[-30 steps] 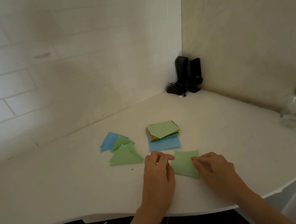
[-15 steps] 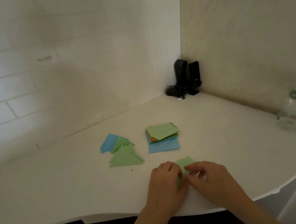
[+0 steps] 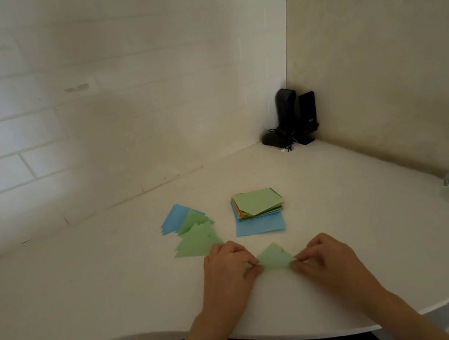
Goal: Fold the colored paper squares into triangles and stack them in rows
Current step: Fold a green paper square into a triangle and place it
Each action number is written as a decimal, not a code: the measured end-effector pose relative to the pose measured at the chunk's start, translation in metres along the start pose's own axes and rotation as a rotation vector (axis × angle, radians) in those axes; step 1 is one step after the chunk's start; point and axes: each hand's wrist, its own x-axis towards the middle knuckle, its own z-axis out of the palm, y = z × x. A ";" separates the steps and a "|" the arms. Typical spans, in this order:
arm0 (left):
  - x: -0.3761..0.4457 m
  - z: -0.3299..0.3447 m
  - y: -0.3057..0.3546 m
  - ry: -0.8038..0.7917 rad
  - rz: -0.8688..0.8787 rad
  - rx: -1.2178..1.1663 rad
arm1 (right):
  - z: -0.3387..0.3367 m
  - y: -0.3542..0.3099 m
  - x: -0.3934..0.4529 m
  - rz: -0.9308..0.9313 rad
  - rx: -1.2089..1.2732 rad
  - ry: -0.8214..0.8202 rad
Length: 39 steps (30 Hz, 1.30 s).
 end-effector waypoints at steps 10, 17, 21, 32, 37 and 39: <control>0.005 0.022 0.014 0.094 -0.072 0.209 | 0.013 -0.008 0.009 0.148 -0.132 0.072; 0.009 0.022 0.009 0.052 -0.139 0.165 | 0.020 -0.009 0.007 0.131 -0.239 0.136; 0.011 0.016 0.000 0.051 -0.118 0.011 | 0.019 -0.005 0.007 0.107 -0.145 0.157; 0.014 0.002 -0.006 -0.076 -0.148 -0.189 | 0.000 0.012 0.009 0.052 0.138 0.009; 0.008 0.004 0.004 -0.039 -0.072 -0.095 | 0.001 0.013 0.006 0.054 0.149 0.037; 0.002 0.009 0.012 -0.022 -0.035 -0.030 | 0.002 0.011 0.003 0.050 0.143 0.052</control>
